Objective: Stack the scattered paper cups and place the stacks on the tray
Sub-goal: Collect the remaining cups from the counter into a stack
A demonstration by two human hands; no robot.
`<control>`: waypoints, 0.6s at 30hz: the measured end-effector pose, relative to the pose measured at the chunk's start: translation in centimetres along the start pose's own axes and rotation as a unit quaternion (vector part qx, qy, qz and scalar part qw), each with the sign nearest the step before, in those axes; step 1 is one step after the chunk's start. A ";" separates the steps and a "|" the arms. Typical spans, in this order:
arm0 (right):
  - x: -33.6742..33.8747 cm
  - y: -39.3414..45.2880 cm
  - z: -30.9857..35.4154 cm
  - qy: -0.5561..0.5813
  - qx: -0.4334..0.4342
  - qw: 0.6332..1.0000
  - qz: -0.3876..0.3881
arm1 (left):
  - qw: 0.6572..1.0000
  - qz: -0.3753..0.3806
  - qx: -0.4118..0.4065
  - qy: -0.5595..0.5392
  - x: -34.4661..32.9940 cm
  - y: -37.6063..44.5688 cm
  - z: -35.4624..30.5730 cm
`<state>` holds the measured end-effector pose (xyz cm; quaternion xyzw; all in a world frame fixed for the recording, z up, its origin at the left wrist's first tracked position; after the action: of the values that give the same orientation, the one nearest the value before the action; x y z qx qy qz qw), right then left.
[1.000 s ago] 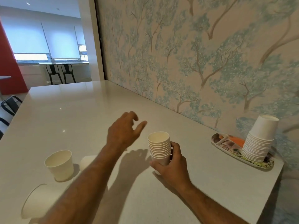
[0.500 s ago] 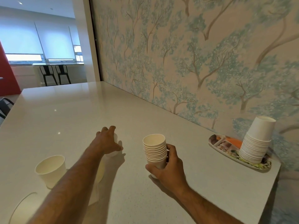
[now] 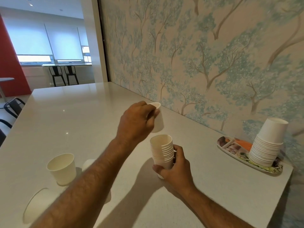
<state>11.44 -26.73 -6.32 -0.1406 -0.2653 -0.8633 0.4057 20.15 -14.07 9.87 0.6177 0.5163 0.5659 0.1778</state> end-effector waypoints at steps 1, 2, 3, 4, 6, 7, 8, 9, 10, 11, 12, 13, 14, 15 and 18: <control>0.0 0.0 -0.1 -0.002 0.000 1.000 0.002 | 1.000 0.008 -0.009 -0.003 -0.1 -0.2 -0.8; 0.0 0.0 0.0 -0.002 0.002 1.000 0.004 | 1.000 0.026 -0.013 0.002 -0.3 -0.6 -1.3; 0.0 0.0 0.0 -0.002 0.006 1.000 0.005 | 0.999 0.051 -0.013 0.014 -0.7 -0.9 -1.6; 0.1 -0.1 0.0 -0.002 0.012 1.000 0.006 | 0.996 0.080 -0.009 0.025 -1.2 -1.3 -1.7; 0.1 -0.1 -0.1 -0.003 0.020 1.000 0.007 | 0.989 0.144 0.012 0.029 -2.1 -2.1 -1.5; 0.1 -0.1 -0.1 -0.003 0.024 1.000 0.007 | 0.983 0.178 0.026 0.026 -2.5 -2.4 -1.4; 0.1 -0.2 -0.1 -0.002 0.027 1.000 0.008 | 0.976 0.212 0.038 0.029 -3.0 -2.8 -1.2; 0.0 -0.2 -0.1 -0.003 0.028 1.000 0.009 | 0.967 0.246 0.045 0.041 -3.5 -3.2 -1.2; 0.0 -0.2 -0.1 0.005 0.024 1.000 0.013 | 0.957 0.280 0.046 0.057 -3.9 -3.7 -1.2; -0.1 -0.2 -0.2 0.016 0.015 1.000 0.015 | 0.947 0.312 0.043 0.067 -4.2 -4.2 -1.2; -0.1 -0.2 -0.4 0.039 0.001 0.999 0.018 | 0.938 0.338 0.039 0.065 -4.4 -4.6 -1.1; -0.2 -0.1 -0.5 0.048 -0.009 0.999 0.020 | 0.933 0.355 0.034 0.053 -4.3 -4.9 -1.1; -0.2 -0.1 -0.5 0.053 -0.014 0.998 0.020 | 0.933 0.357 0.031 0.032 -3.9 -4.9 -0.9; -0.1 -0.1 -0.4 0.038 -0.012 0.999 0.017 | 0.940 0.341 0.031 0.003 -3.3 -4.6 -0.7; 0.1 -0.3 0.1 0.004 -0.009 1.000 0.004 | 0.971 0.216 0.082 -0.062 -0.8 -3.4 1.1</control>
<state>11.14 -26.62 -6.33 -0.1418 -0.2553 -0.8646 0.4089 19.74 -12.98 6.39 0.7609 0.4033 0.5074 0.0315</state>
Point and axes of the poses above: each hand's wrist, its own y-axis towards the middle knuckle, its own x-axis out of the back of the hand, z = x × y, the point moved 3 cm from there along y, towards the middle knuckle, and after that the axes turned 6 degrees about -y, right-handed, at the moved point
